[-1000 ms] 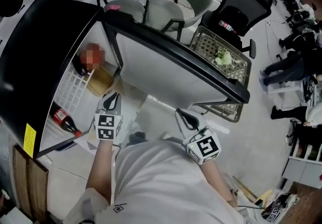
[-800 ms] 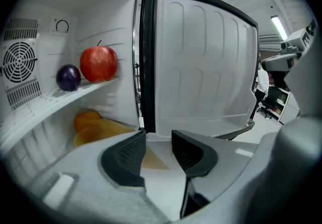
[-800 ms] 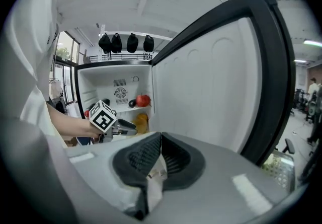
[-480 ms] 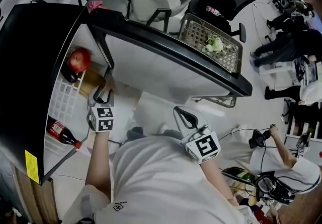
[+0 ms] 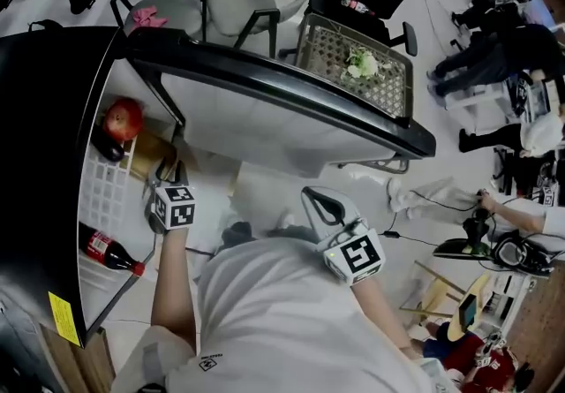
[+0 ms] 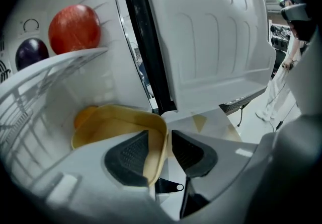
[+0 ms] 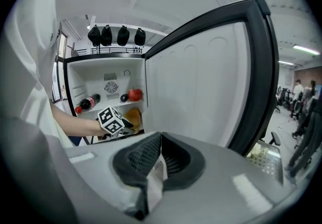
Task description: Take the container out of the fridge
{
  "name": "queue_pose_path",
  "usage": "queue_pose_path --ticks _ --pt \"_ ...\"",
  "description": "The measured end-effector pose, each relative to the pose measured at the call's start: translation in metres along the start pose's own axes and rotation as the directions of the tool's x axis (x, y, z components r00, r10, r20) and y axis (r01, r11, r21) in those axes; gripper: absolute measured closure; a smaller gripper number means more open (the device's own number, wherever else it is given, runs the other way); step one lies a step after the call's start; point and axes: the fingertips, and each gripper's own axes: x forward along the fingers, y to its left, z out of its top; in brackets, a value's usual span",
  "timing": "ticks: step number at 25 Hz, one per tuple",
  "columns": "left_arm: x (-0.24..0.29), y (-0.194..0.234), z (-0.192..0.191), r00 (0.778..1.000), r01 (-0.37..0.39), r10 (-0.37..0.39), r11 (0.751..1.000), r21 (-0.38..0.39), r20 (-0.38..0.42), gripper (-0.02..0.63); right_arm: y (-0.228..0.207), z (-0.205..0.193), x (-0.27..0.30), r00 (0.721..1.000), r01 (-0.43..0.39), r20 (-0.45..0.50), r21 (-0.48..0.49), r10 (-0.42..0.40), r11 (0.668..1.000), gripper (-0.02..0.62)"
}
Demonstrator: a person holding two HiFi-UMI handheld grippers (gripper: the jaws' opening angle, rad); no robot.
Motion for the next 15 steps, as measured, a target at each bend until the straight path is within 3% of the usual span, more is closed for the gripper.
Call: queue_pose_path --ticks 3,5,15 --pt "-0.001 0.004 -0.001 1.000 -0.022 0.022 1.000 0.008 -0.009 0.504 -0.005 0.000 -0.003 1.000 0.018 -0.005 0.002 -0.018 1.000 0.592" --pt "-0.002 0.007 -0.001 0.999 -0.031 0.031 1.000 0.000 -0.009 0.575 -0.010 0.001 -0.006 0.999 0.036 0.001 0.001 -0.036 0.999 0.592" --pt "-0.012 -0.009 0.006 1.000 -0.017 0.017 1.000 0.004 -0.010 0.580 -0.019 -0.006 -0.019 1.000 0.004 0.023 0.006 -0.004 1.000 0.592"
